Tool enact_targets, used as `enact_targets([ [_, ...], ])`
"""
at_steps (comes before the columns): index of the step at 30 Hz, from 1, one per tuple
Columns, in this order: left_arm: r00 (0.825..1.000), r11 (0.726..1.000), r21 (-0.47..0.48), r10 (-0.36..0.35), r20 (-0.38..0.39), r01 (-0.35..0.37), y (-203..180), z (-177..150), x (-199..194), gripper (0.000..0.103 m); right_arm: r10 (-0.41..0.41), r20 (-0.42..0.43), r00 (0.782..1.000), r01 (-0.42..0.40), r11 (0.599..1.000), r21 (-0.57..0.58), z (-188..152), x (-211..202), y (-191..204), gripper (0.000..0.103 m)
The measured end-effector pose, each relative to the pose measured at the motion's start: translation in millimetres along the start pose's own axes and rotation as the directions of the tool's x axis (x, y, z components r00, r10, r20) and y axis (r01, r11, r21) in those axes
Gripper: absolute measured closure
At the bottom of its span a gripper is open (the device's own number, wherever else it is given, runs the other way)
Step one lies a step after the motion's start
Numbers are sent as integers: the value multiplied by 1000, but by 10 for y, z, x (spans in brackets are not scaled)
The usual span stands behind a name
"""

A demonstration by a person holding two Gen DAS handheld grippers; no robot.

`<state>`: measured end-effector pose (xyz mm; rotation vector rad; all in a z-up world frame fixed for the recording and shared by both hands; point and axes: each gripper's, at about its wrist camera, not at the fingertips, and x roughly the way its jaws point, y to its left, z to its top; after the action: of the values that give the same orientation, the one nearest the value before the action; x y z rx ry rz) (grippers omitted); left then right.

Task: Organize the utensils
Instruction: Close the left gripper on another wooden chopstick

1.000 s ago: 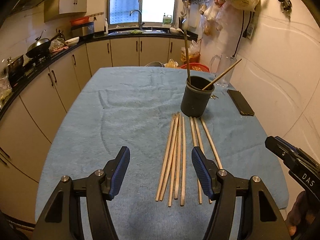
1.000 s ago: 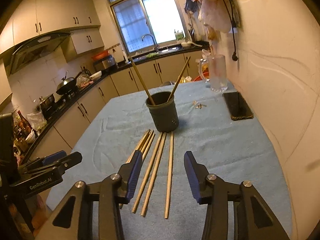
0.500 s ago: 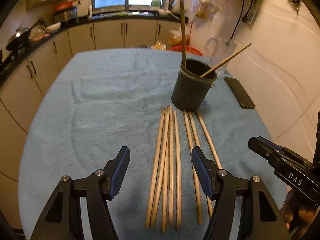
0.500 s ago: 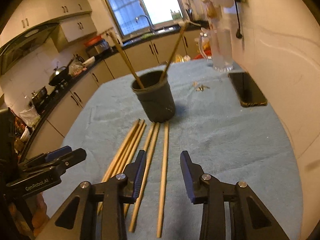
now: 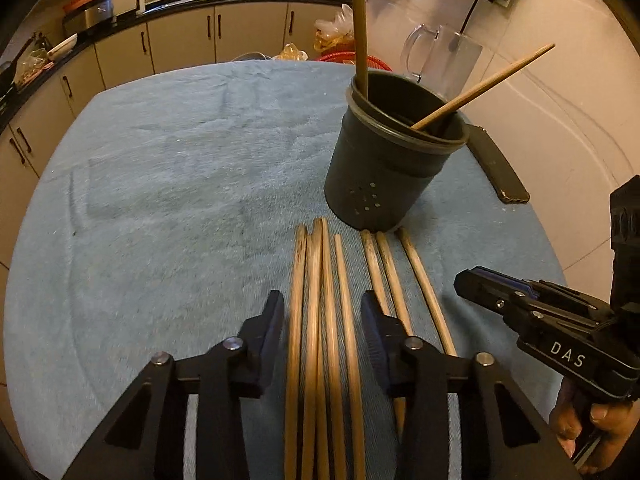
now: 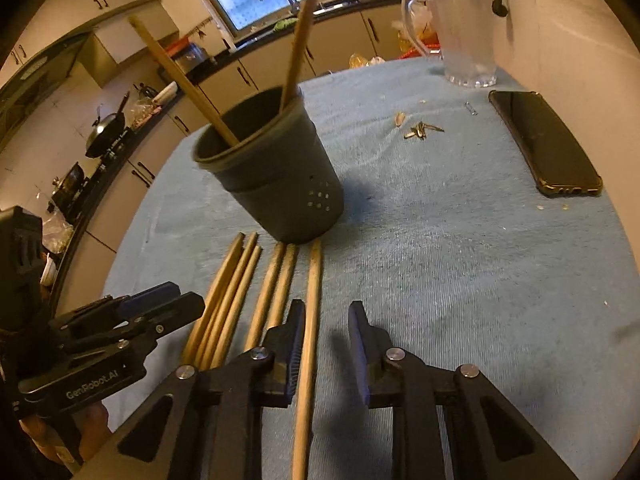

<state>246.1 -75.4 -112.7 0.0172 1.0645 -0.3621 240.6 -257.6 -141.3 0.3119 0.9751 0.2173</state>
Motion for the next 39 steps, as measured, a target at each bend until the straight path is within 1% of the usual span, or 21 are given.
enact_targets([
  [5, 999, 1000, 14, 17, -30, -17, -9, 110, 150, 73, 1, -19, 1000, -2, 1000, -15, 102, 129, 28, 82],
  [6, 999, 1000, 21, 18, -35, -17, -18, 133, 177, 77, 1, -22, 1000, -1, 1000, -14, 125, 160, 34, 82],
  [8, 999, 999, 35, 29, -42, -28, -41, 174, 242, 81, 0, -30, 1000, 0, 1000, -21, 154, 212, 50, 83],
  [10, 998, 998, 43, 39, -55, -37, -57, 201, 296, 83, -15, -35, 999, 14, 1000, -25, 167, 260, 65, 83],
  [13, 997, 995, 75, 69, -47, -65, -102, 220, 347, 88, -22, -38, 999, 21, 999, -25, 171, 303, 84, 83],
  [14, 997, 995, 73, 66, -48, -62, -92, 227, 347, 94, -33, -40, 999, 32, 999, -30, 173, 317, 94, 83],
  [15, 997, 997, 66, 51, -55, -48, -81, 236, 356, 96, -32, -43, 999, 31, 999, -31, 186, 335, 101, 83],
  [19, 998, 998, 43, 38, -44, -36, 16, 271, 350, 96, -43, -57, 997, 40, 998, -54, 214, 400, 145, 83],
  [21, 1000, 999, 27, 22, -22, -21, 58, 272, 285, 96, -53, -65, 996, 49, 997, -65, 230, 421, 193, 83],
  [26, 999, 999, -41, 4, 44, -2, 237, 270, -22, 96, -109, -70, 992, 101, 989, -107, 272, 506, 327, 81],
  [28, 998, 998, -70, 0, 69, 5, 299, 267, -135, 96, -148, -72, 986, 137, 981, -139, 265, 526, 404, 82],
  [30, 995, 996, -90, -12, 102, 22, 356, 247, -274, 96, -206, -58, 977, 194, 966, -169, 263, 556, 500, 92],
  [31, 994, 995, -95, -13, 110, 24, 358, 234, -328, 96, -209, -55, 976, 198, 965, -171, 254, 550, 518, 93],
  [34, 989, 993, -115, -24, 143, 41, 413, 176, -533, 96, -145, -39, 989, 140, 983, -117, 238, 454, 468, 95],
  [37, 985, 991, -129, -23, 172, 46, 397, 59, -780, 96, -106, 39, 994, 108, 991, -81, 188, 170, 434, 95],
  [38, 982, 990, -135, -23, 185, 48, 398, 24, -861, 96, -83, 78, 994, 88, 994, -68, 158, 25, 427, 95],
  [39, 980, 989, -141, -23, 197, 52, 408, -11, -937, 96, -80, 115, 990, 87, 994, -60, 123, -112, 426, 95],
])
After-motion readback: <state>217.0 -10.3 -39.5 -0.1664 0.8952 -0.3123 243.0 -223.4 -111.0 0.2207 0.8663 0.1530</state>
